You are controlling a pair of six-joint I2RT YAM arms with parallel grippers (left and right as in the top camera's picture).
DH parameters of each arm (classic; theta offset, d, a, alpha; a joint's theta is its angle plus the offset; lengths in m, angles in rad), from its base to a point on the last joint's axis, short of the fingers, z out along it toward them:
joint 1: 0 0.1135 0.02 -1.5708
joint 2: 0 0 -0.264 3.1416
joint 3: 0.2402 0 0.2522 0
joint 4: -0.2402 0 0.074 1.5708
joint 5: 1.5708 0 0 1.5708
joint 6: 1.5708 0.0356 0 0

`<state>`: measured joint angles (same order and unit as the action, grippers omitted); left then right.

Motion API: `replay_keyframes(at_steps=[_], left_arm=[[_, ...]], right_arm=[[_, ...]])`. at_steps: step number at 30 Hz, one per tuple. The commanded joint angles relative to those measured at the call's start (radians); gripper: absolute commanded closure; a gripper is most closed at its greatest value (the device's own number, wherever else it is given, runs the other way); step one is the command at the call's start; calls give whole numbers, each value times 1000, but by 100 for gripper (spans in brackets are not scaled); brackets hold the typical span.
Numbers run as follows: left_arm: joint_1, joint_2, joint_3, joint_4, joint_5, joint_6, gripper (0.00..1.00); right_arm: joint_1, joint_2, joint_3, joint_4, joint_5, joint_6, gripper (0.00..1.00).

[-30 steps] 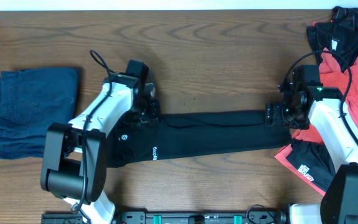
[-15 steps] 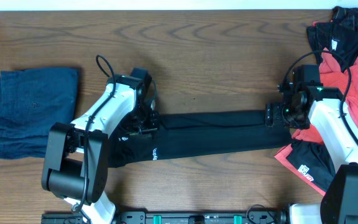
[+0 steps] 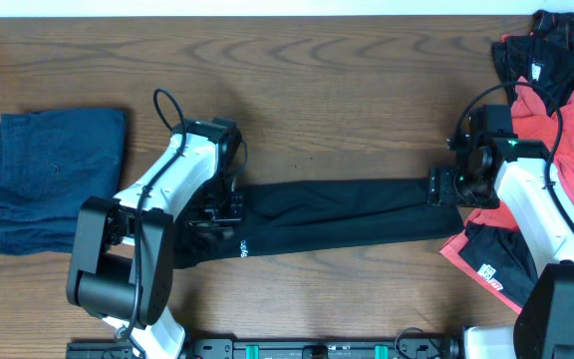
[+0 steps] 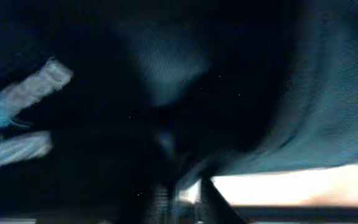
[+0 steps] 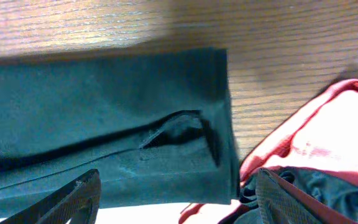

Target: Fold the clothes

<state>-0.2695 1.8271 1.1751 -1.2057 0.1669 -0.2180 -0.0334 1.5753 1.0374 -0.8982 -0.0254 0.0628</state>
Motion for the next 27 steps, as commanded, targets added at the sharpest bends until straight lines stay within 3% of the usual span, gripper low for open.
replay_keyframes(at_steps=[1,12,20,27], left_arm=[[2,0,12,-28,-44,-13,61],[3,-40,44,32,-45,-31,59],[43,-80,49,208,-52,-47,58],[85,-80,48,262,-53,-76,58]], right_arm=[[-6,-10,0,18,1,-8,22],[-12,-5,0,76,-24,-8,20],[-21,64,0,65,-28,-13,16],[-21,116,0,66,-28,-13,16]])
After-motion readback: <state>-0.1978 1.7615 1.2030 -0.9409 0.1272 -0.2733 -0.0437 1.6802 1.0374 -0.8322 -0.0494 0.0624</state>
